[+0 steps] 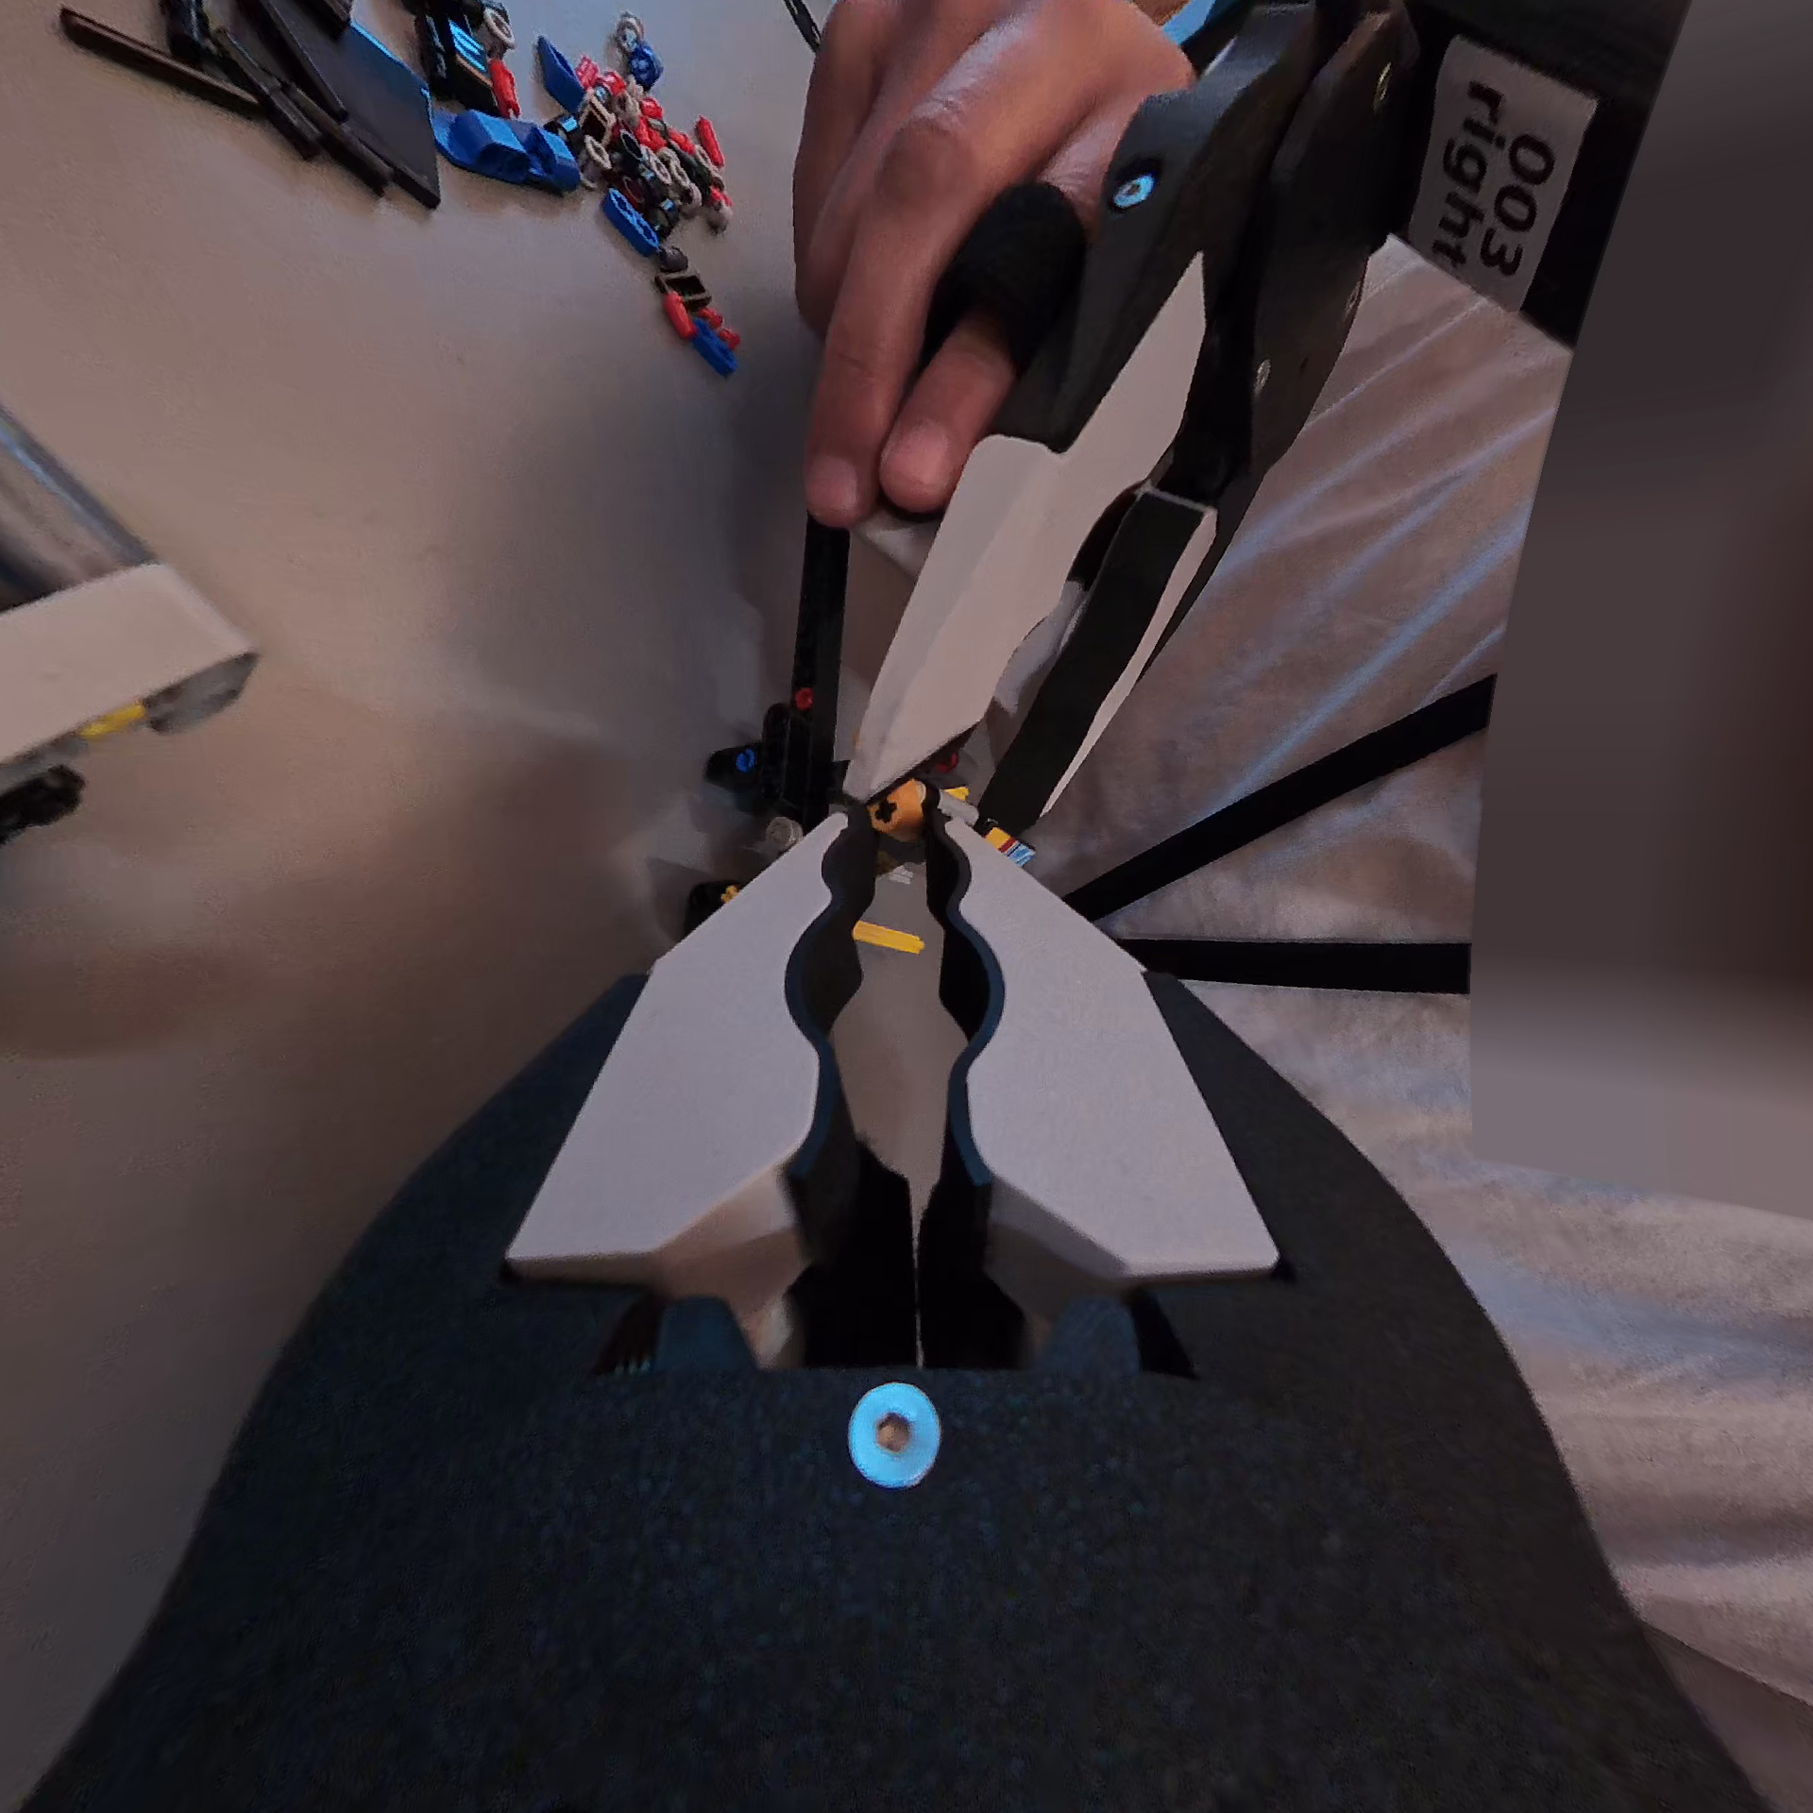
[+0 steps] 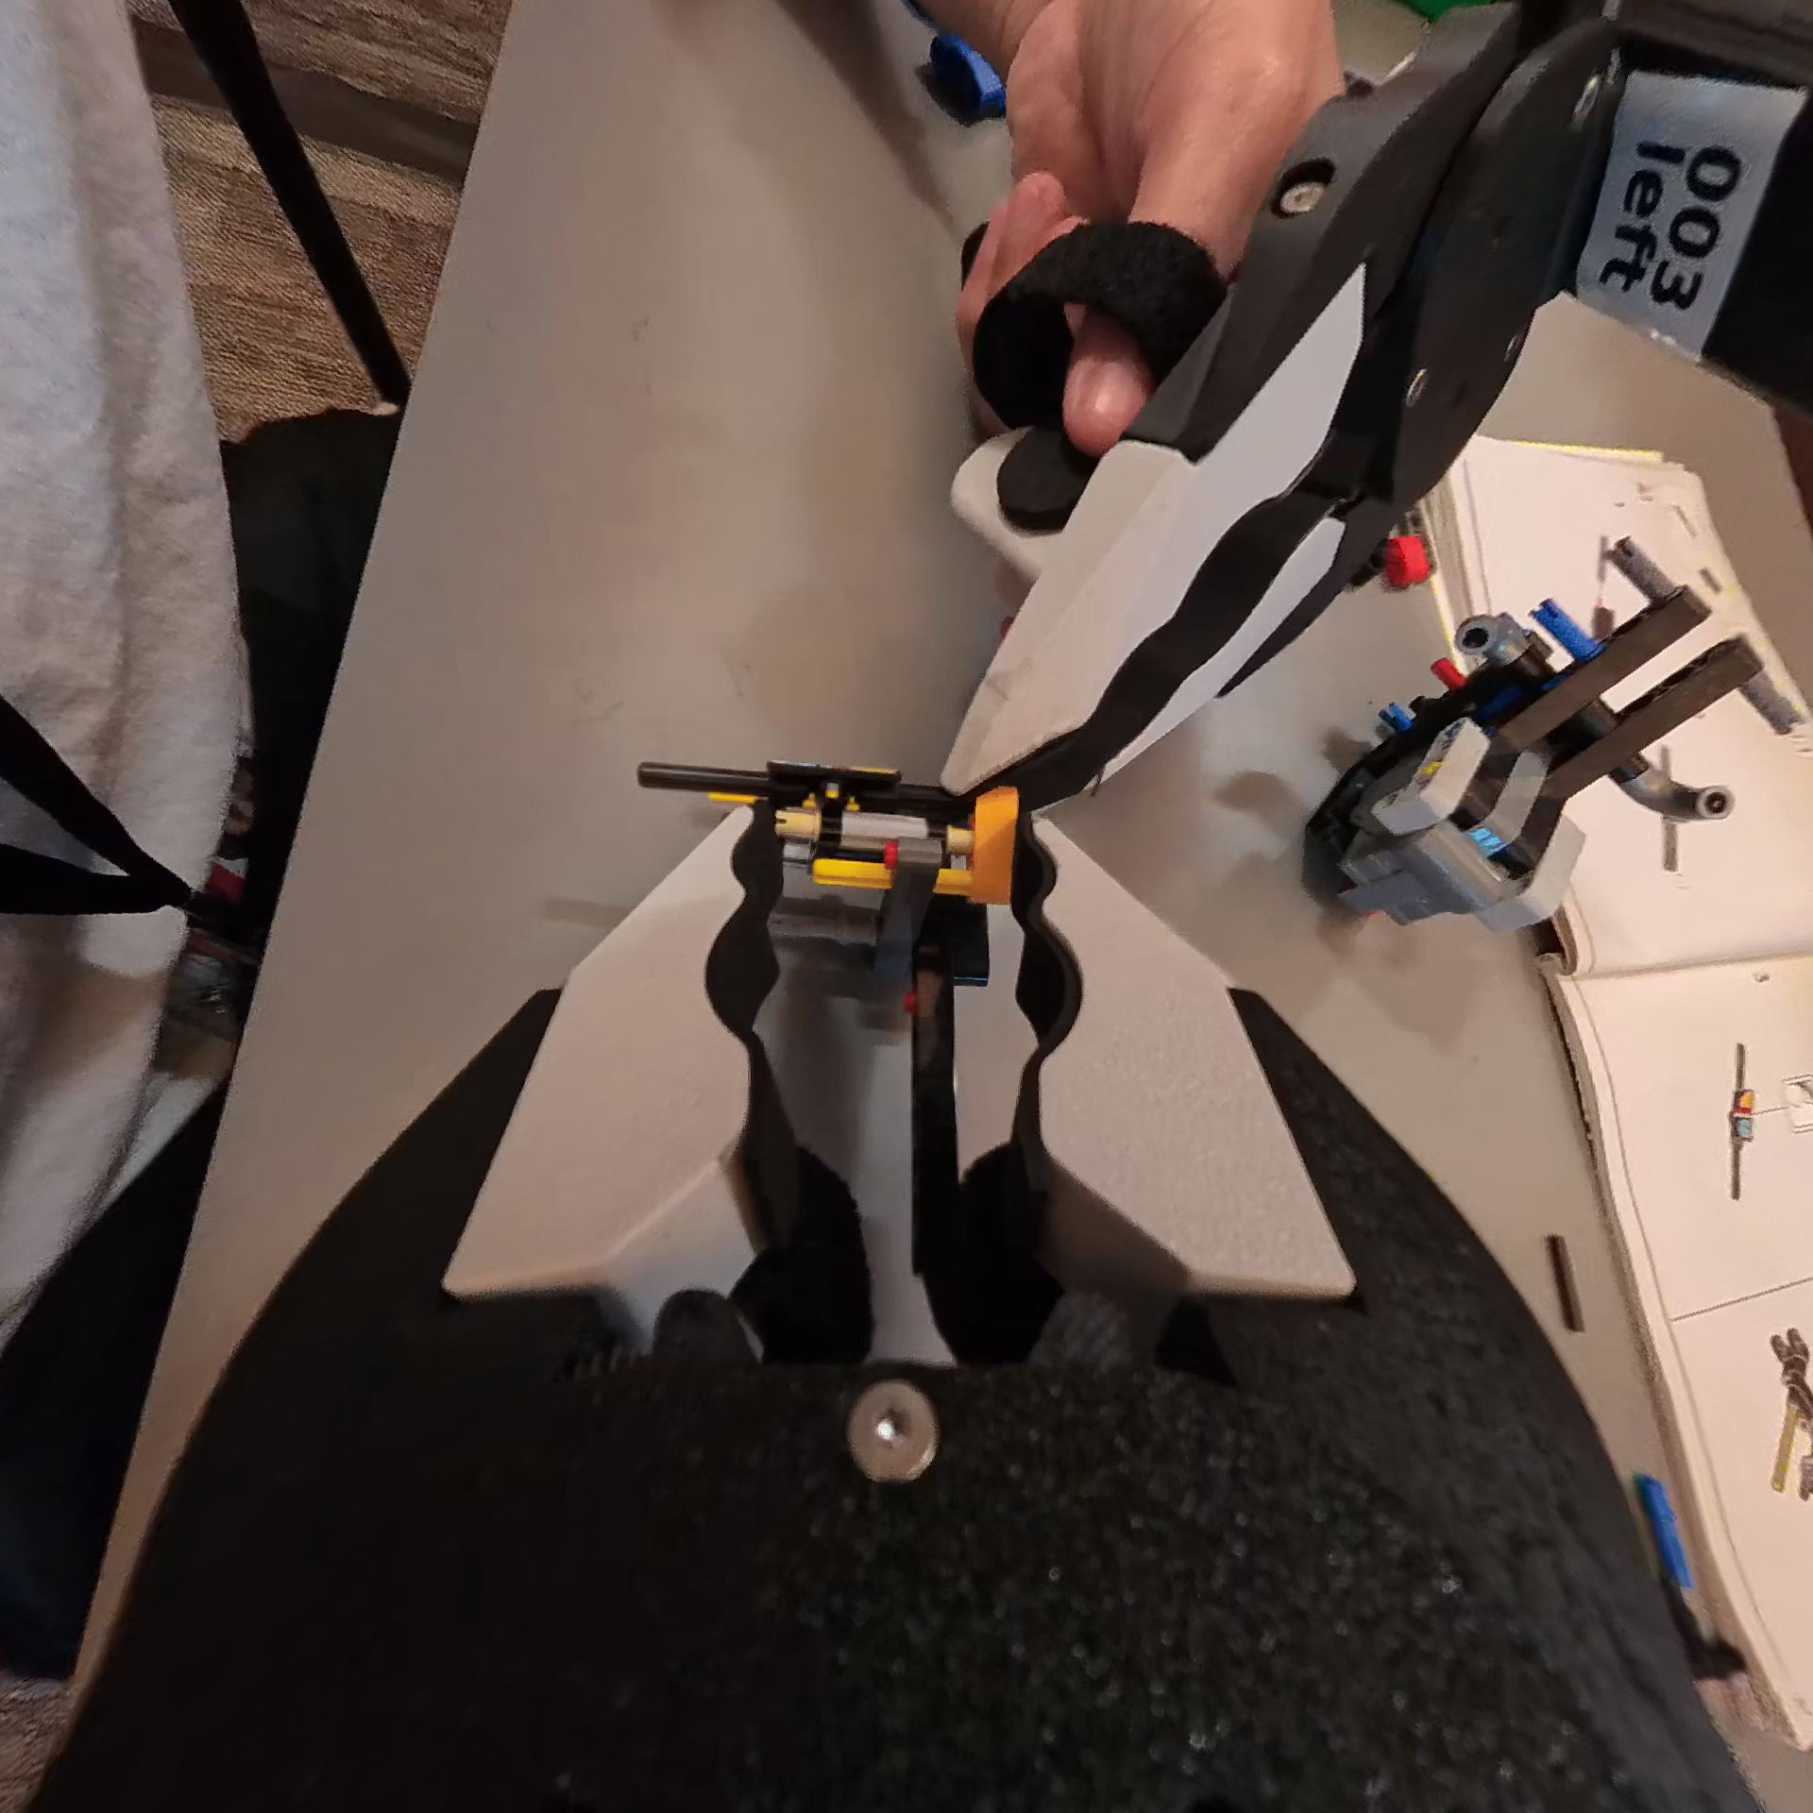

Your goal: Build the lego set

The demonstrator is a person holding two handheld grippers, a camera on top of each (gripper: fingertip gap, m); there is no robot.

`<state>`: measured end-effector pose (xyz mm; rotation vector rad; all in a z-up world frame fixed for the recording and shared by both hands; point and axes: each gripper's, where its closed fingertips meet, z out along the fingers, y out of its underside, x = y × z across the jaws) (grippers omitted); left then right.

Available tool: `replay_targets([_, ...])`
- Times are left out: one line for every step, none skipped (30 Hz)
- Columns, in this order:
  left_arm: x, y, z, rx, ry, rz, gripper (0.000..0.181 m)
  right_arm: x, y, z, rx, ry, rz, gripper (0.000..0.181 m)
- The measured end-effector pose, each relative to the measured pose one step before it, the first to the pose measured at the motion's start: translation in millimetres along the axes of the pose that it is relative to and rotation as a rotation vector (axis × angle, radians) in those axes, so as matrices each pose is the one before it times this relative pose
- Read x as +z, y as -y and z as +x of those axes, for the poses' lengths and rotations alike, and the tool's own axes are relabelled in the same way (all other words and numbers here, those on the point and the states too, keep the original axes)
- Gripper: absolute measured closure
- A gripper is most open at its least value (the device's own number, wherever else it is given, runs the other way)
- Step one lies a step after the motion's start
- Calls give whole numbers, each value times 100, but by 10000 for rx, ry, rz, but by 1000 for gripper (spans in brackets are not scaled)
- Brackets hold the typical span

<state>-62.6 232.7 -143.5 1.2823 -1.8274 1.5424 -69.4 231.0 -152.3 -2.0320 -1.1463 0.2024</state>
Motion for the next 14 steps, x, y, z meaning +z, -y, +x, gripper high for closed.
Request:
replay_targets([64, 2, 29, -38, -75, 20, 173, -54, -27, -5, 106, 83, -2, 136])
replay_targets([81, -53, 40, -64, -80, -7, 173, -55, -22, -37, 34, 48, 6, 138])
replay_targets([49, -14, 27, -17, -31, -6, 173, -41, 4, -84, -35, 28, -6, 138])
replay_targets([-24, 31, -21, 54, 58, 3, 173, 11, -9, 25, -49, -52, -2, 138])
replay_targets([-37, 33, -35, 67, 67, 21, 173, 12, 1, 37, 2, -15, 13, 138])
replay_targets([-54, 82, -61, 2, 50, 68, 173, -9, -31, 96, -22, -42, -22, 138])
replay_targets([-90, 88, -107, -70, 22, 62, 174, 33, -44, 163, -100, -154, -25, 138])
replay_targets([-118, 39, -59, -74, -16, 34, 174, 91, -20, 150, -55, -186, 13, 138])
replay_targets([-77, 63, -31, -61, -16, 51, 174, 51, 45, 81, 72, -78, 24, 137])
replay_targets([-45, 131, -7, -37, 4, 90, 174, -16, 7, 84, 162, -31, -12, 137])
replay_targets([-89, 189, 39, -27, 2, 114, 174, -88, -18, 155, 106, -96, -40, 137])
replay_targets([-107, 125, -5, 7, 45, 64, 175, -28, -118, 171, 58, -135, -76, 136])
replay_targets([-72, 53, -143, 83, 149, 12, 175, 0, 27, 28, 53, -62, 26, 133])
replay_targets([-19, 7, -108, 95, 143, -10, 175, 55, -63, -39, 79, -23, -90, 129])
